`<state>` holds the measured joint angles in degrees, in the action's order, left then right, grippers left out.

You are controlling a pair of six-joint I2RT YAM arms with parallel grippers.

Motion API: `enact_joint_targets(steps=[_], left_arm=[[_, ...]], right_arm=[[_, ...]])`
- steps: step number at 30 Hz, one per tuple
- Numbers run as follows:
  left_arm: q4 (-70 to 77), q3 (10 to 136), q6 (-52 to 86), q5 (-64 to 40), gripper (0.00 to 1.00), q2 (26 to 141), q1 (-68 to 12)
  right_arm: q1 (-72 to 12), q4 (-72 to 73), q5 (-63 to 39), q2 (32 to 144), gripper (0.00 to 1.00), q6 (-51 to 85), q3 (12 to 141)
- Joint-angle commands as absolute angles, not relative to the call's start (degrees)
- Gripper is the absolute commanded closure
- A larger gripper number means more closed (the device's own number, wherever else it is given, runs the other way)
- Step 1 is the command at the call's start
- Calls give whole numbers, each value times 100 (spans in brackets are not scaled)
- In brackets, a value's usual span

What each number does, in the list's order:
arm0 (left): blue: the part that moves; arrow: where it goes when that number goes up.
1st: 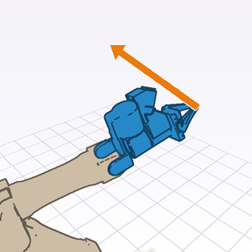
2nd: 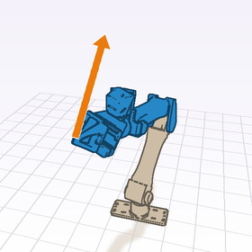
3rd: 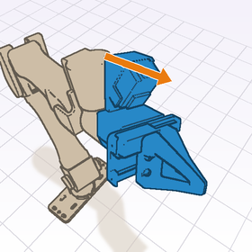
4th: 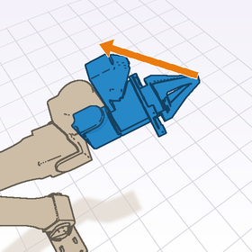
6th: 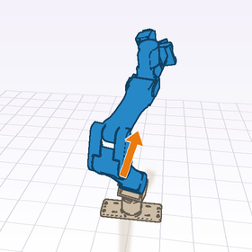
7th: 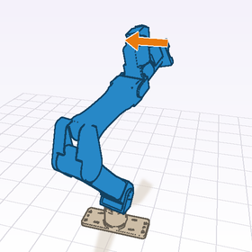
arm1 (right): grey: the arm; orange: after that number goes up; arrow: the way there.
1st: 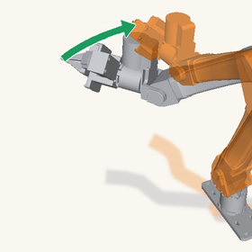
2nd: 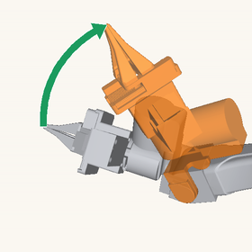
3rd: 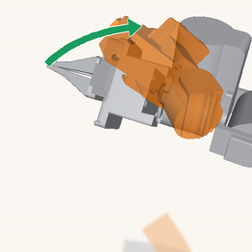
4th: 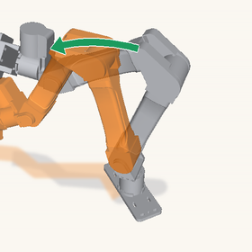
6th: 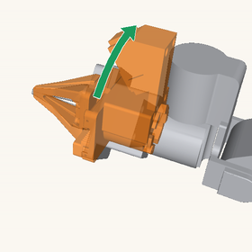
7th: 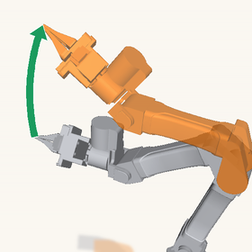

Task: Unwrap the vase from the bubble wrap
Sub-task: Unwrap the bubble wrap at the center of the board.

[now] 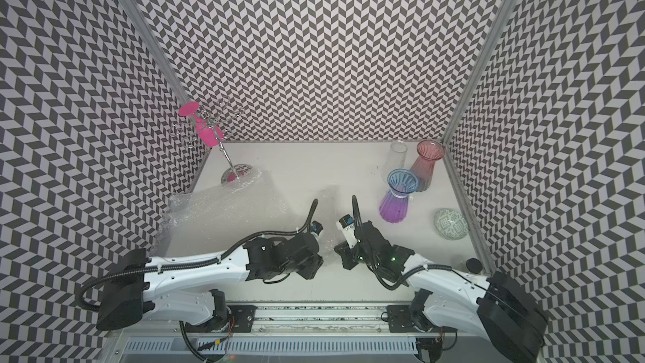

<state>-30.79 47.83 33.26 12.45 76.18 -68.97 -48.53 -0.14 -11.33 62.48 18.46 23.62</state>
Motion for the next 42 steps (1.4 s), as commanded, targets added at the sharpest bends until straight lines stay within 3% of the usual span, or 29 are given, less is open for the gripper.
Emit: enact_joint_targets(steps=[1, 17, 20, 32, 42], left_arm=[[-2854, 4774, 3541, 1720, 43, 7797, -6936], [-2807, 5238, 3429, 2013, 65, 8401, -6925], [-2692, 5184, 3411, 1836, 75, 8293, -6865], [-2368, 4530, 3560, 1212, 95, 7424, -6116], [-2467, 4553, 3429, 1361, 100, 7394, -5977]], right_arm=[[-4922, 280, -1170, 6068, 100, 1819, 2593], [-5043, 331, -1146, 6126, 100, 1881, 2505], [-5062, 270, -1054, 6100, 100, 1880, 2505], [-5071, 1, -560, 5880, 100, 1898, 2492], [-5071, 0, -536, 6003, 100, 1818, 2561]])
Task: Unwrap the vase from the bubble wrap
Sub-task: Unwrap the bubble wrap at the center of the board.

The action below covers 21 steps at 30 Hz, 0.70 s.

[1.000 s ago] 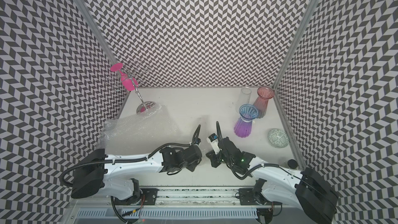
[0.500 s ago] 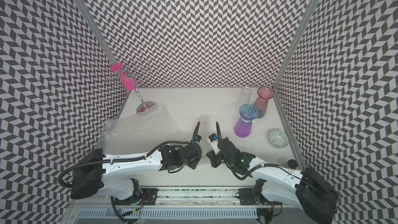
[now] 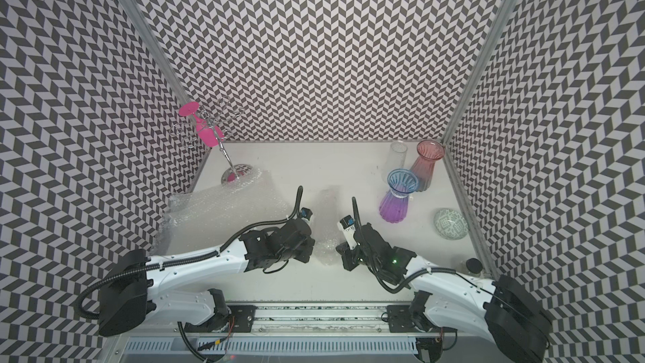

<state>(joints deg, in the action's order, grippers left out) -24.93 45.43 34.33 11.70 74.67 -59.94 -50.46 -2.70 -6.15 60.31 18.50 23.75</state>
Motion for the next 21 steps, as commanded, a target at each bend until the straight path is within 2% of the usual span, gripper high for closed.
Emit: enact_joint_targets(steps=[1, 9, 16, 19, 21], left_arm=[[-2491, 4553, 3412, 1392, 100, 7377, -5968], [-2707, 4228, 3576, 1198, 100, 6887, -5819], [-2743, 3741, 3873, 106, 74, 6516, -5935], [-2718, 3613, 3955, -235, 56, 6243, -5920], [-2855, 3746, 3910, -362, 47, 6173, -5853]], right_arm=[[-5071, 0, -519, 6004, 100, 1809, 2566], [-5071, -172, -396, 5978, 100, 1764, 2645], [-5071, -519, -350, 5712, 100, 1758, 2776], [-5071, -687, -312, 5631, 100, 1775, 2811], [-5071, -806, -278, 5588, 100, 1812, 2844]])
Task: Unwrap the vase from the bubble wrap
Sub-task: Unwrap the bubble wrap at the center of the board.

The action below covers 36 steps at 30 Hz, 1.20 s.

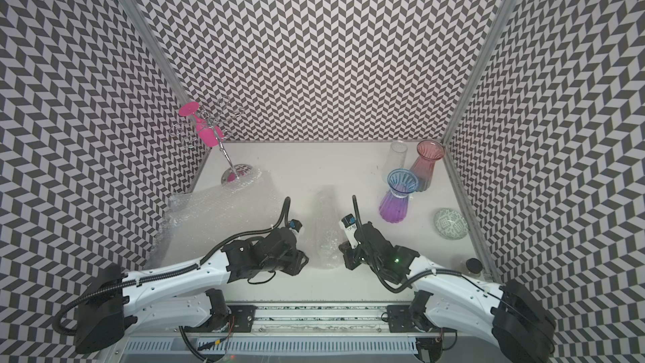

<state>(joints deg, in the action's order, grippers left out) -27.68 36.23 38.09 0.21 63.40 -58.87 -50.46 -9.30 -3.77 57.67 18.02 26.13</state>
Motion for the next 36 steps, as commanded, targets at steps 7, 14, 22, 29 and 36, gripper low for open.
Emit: enact_joint_targets(steps=[7, 14, 22, 29, 36], left_arm=[[-3500, 4938, 3280, -668, 34, 6346, -4920], [-3273, 5738, 2648, -1101, 23, 7183, -4046], [-2718, 6888, 2284, -1502, 15, 8932, -3440], [-2735, 7530, 1986, -1668, 15, 9868, -3441], [-2624, 7488, 1982, -1633, 15, 9964, -3592]], right_arm=[[-5071, -1077, -104, 5358, 87, 1918, 3058], [-5071, -1371, 77, 5416, 64, 1960, 3522], [-5071, -875, 279, 5610, 50, 1913, 3559], [-5054, -801, 722, 6307, 40, 1931, 3925], [-4944, -721, 626, 6626, 41, 1985, 3956]])
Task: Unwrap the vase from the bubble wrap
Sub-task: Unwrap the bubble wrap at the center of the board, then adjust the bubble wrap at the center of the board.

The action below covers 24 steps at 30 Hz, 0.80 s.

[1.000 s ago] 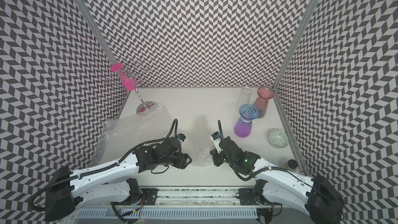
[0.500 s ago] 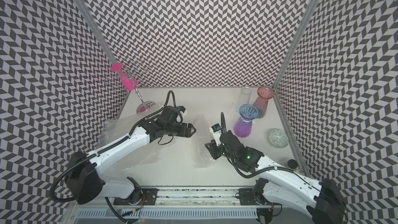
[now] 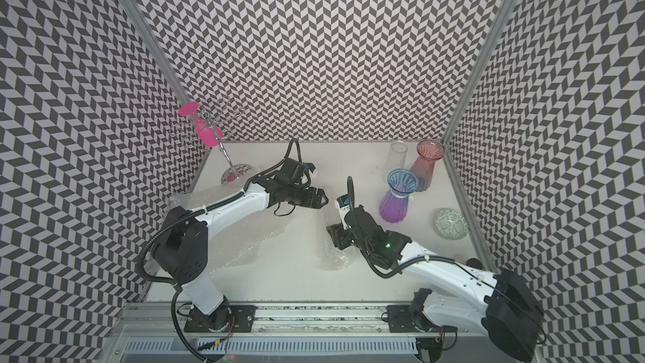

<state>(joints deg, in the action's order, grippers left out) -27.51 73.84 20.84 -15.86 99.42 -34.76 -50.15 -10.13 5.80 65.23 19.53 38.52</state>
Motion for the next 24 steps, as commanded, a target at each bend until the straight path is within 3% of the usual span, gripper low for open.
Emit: enact_joint_targets(steps=[1, 11, 24], left_arm=[[-2647, 7498, 1986, -1585, 15, 9982, -3618], [-2960, 7931, 1748, -936, 20, 10168, -3891], [-2890, 8002, 1920, -1178, 20, 10251, -3733]], right_arm=[[-4883, -727, 559, 6652, 42, 2009, 3959], [-4421, -688, 22, 6804, 44, 2127, 3811], [-4412, -633, -675, 7091, 49, 1920, 3884]])
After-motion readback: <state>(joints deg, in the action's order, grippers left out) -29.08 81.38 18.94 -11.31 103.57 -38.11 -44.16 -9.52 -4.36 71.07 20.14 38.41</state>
